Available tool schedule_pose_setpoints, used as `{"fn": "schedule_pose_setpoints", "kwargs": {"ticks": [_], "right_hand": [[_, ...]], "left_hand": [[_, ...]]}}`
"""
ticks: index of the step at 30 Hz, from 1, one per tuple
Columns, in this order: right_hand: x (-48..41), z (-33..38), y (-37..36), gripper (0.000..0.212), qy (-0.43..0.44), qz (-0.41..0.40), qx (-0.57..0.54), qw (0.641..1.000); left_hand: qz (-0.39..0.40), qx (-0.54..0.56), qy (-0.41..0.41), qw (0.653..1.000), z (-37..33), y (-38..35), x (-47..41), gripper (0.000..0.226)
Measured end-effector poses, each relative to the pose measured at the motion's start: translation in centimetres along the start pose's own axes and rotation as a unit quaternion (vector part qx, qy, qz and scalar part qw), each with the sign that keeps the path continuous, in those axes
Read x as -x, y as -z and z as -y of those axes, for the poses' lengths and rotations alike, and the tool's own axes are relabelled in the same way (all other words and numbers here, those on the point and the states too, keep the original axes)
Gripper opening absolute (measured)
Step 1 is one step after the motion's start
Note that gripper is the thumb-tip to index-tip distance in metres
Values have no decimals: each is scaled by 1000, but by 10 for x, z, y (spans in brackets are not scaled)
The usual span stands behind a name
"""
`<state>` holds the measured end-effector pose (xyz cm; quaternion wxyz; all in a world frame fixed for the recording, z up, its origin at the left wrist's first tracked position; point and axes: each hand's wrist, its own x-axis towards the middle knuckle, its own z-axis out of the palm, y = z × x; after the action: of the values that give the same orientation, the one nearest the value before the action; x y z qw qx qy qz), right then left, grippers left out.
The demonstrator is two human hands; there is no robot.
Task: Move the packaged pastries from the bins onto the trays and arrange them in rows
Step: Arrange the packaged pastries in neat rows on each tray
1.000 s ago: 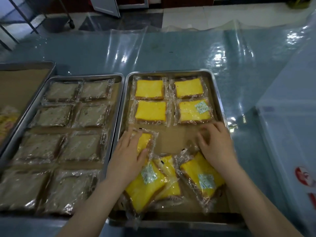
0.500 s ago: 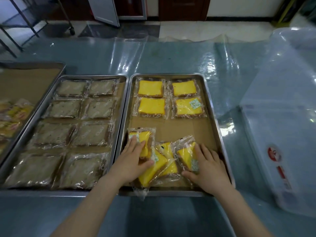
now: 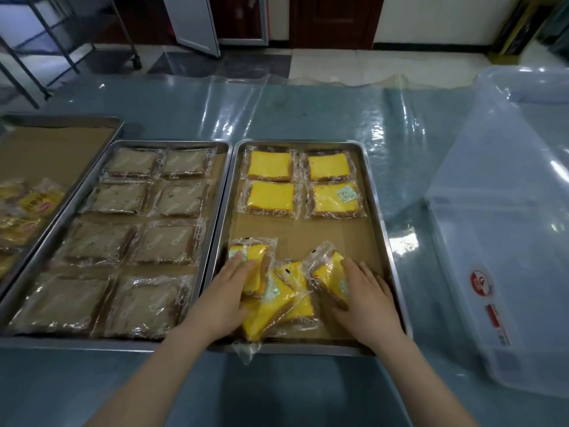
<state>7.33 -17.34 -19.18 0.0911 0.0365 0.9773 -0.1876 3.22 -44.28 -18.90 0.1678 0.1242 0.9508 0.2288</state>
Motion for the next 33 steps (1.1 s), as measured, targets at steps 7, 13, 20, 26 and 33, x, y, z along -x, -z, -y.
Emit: {"fn": "schedule_pose_setpoints", "kwargs": {"ticks": [7,13,20,26,33], "right_hand": [[-13,4,18,26,22,-111,-76,991],[-34,6,44,22,9,-155,-213,964],[-87,-8,60,26,-20,-85,-71,994],[-82,4,25,52,18,-86,-5,996],[-93,0,11,56,63,-61,29,996]], "left_hand": [[-176,24,-25,984,-10,6,3,29],[-310,231,41,921,-33,27,-24,20],[-263,216,131,931,-35,29,-50,40],[-210,-21,67,975,-38,24,-60,71],[-40,-71,19,996,-38,-6,-81,55]]}}
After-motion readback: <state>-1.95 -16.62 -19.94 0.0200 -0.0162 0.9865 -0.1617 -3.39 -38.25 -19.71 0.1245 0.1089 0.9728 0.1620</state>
